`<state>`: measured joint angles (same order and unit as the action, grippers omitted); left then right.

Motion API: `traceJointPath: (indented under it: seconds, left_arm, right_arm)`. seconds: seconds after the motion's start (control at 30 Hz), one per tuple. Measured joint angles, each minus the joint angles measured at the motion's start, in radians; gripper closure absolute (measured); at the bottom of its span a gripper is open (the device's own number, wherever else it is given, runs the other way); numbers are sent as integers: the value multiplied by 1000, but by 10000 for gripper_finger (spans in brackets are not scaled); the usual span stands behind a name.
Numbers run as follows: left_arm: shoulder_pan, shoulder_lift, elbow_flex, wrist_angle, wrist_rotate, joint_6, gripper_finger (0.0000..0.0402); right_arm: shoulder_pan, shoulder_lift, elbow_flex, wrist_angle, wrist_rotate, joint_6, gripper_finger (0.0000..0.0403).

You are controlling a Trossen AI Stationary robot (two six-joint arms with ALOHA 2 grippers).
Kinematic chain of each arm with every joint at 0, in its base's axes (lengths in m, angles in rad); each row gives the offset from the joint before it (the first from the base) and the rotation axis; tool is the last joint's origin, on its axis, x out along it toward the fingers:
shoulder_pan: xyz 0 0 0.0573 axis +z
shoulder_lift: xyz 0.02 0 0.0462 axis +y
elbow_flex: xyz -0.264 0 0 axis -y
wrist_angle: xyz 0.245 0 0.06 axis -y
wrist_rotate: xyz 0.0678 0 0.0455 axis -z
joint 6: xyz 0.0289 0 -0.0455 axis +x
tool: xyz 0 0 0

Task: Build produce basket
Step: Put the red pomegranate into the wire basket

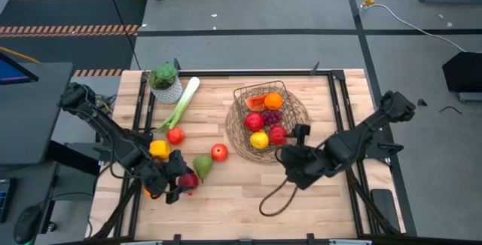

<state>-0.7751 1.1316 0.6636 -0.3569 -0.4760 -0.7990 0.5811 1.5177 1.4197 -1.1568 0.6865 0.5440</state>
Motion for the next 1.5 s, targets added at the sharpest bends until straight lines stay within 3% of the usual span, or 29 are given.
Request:
traceJointPath:
  seconds: [0.23,0.6,0.83,1.0,1.37,1.5]
  left_arm:
    - [-6,16,0,-109,-2,-130,108]
    - [-15,207,2,-19,-12,-127,108]
    - [-15,314,0,26,65,-161,108]
    - [-13,314,0,28,97,-183,108]
    - [21,307,0,140,63,-270,108]
    - [21,307,0,153,62,-238,108]
  right_arm:
    - [74,0,0,0,0,40,4]
    - [114,1,0,3,1,66,4]
    - [113,1,0,3,1,67,4]
    - [113,1,0,3,1,67,4]
    - [129,2,0,2,0,93,4]
    - [131,2,0,3,1,93,4]
